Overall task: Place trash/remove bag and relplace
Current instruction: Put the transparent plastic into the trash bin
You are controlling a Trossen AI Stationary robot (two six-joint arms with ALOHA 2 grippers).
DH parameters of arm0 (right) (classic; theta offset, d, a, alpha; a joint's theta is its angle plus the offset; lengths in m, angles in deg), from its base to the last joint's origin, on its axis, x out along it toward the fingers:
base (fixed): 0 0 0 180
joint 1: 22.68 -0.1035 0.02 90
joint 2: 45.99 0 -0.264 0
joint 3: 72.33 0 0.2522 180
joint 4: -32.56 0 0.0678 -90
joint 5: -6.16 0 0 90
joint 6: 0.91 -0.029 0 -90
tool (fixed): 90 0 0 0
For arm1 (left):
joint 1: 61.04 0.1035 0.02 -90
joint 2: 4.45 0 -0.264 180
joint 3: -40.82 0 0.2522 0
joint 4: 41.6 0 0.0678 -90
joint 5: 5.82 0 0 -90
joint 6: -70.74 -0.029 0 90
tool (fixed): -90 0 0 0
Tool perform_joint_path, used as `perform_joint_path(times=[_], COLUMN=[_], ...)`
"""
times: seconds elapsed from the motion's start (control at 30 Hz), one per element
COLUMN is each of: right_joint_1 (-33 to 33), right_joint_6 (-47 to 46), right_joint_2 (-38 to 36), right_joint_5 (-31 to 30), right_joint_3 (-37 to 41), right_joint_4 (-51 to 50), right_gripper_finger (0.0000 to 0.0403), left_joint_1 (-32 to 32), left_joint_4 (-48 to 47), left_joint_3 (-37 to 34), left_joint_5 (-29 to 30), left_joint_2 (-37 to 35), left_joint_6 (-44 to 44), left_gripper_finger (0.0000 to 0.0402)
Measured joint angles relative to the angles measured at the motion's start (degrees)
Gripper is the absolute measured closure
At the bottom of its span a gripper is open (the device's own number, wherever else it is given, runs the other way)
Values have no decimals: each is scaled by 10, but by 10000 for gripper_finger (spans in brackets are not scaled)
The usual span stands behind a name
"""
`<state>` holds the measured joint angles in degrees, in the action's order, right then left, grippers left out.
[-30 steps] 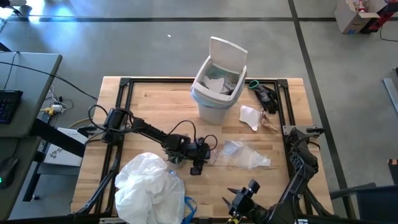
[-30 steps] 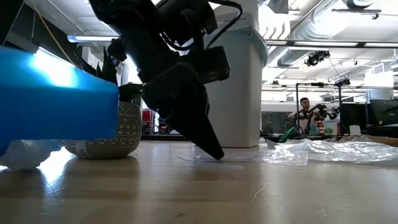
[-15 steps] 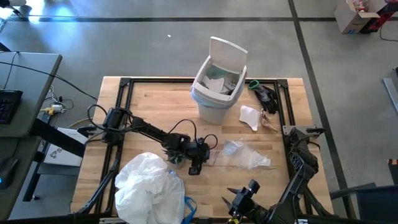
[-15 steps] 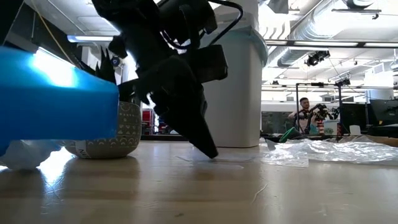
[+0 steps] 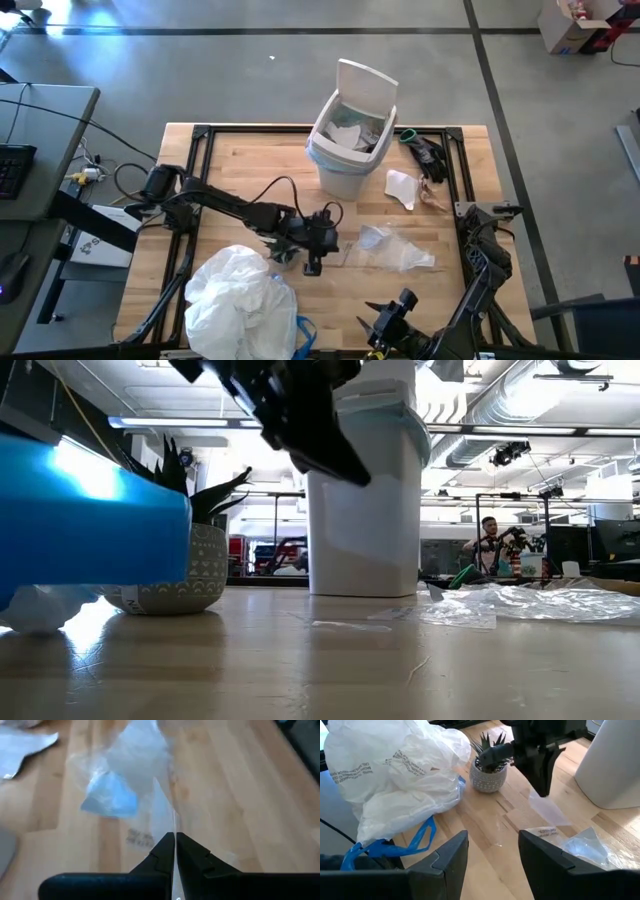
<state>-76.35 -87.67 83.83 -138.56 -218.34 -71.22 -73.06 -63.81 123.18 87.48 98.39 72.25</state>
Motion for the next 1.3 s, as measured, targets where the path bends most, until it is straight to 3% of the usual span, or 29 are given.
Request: perform_joint_path(times=[0.3,0.57,0.8,1.0,1.3], right_joint_1=[0,4,12,17,20], right_joint_6=[0,2,2,2,2], right_joint_2=[0,0,0,0,0], right_joint_5=[-5,-23,-27,-33,-57], right_joint_3=[0,0,0,0,0], right_joint_4=[0,0,0,0,0], right_gripper_finger=[242,242,242,242,242], left_joint_1=[19,45,85,134,240], left_joint_4=[-11,14,23,24,-4], left_joint_3=[0,3,72,142,171], left_joint_5=[37,87,122,118,56], left_joint_2=[-63,-145,-173,-175,-173], left_joint_6=[-25,-99,-179,-227,-198], left_gripper_finger=[401,401,401,401,401])
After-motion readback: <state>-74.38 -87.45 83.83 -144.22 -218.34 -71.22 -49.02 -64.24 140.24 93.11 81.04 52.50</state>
